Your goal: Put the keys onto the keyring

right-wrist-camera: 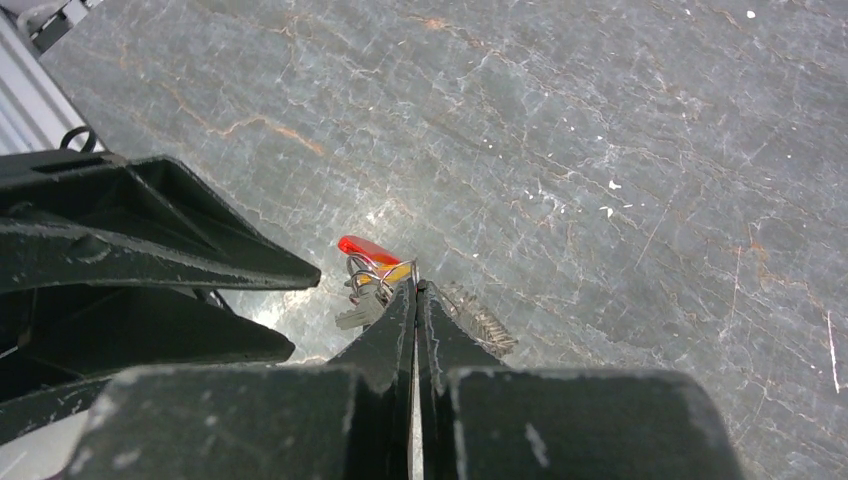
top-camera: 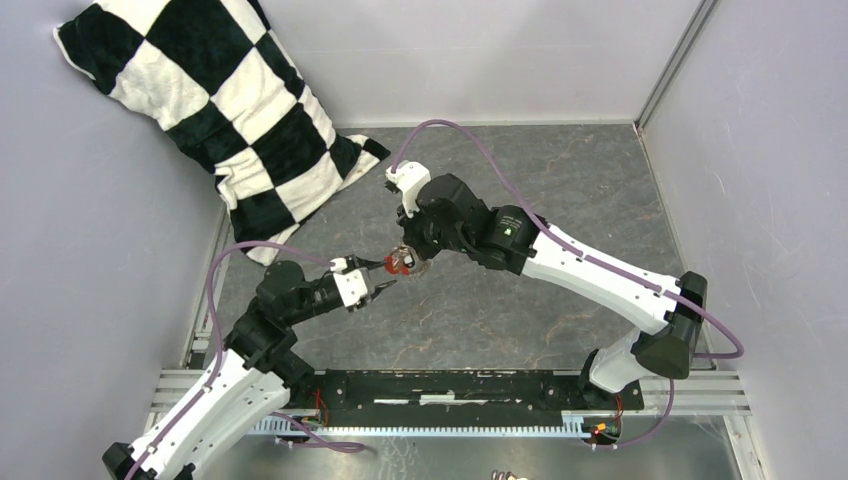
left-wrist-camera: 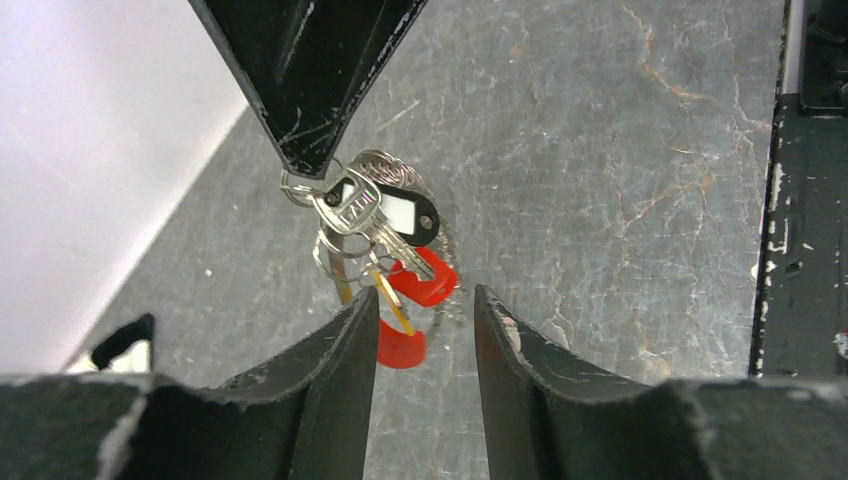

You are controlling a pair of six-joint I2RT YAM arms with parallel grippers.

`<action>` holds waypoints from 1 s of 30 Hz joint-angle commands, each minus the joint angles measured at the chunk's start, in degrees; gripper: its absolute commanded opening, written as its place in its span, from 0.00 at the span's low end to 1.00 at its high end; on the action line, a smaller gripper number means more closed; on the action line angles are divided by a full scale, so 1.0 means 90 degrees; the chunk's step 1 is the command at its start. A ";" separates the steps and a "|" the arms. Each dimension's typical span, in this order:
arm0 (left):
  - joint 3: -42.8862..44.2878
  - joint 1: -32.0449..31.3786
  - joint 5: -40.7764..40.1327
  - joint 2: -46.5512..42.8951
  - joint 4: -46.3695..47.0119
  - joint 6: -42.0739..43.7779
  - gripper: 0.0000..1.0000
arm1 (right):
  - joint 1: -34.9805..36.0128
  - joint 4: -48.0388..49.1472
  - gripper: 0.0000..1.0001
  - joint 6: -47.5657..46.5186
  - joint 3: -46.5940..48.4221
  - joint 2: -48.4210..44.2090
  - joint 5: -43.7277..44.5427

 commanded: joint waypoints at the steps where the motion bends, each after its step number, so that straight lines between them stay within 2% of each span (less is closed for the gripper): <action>1: 0.0032 -0.0022 -0.0235 0.0290 0.0072 -0.0735 0.45 | 0.0028 0.0708 0.00 0.0294 -0.0105 -0.0022 0.0374; 11: 0.0137 -0.0024 -0.0640 0.0992 0.0521 -0.1031 0.41 | 0.0040 0.0879 0.00 0.0424 -0.0201 -0.0021 0.0353; 25: 0.0393 -0.0025 -0.0542 0.1082 0.0619 -0.1514 0.40 | 0.0044 0.1030 0.00 0.0433 -0.0395 -0.0096 0.0262; 30: 0.0478 -0.0024 -0.0795 0.1226 0.0612 -0.1561 0.30 | 0.0071 0.1040 0.00 0.0418 -0.0461 -0.0121 0.0208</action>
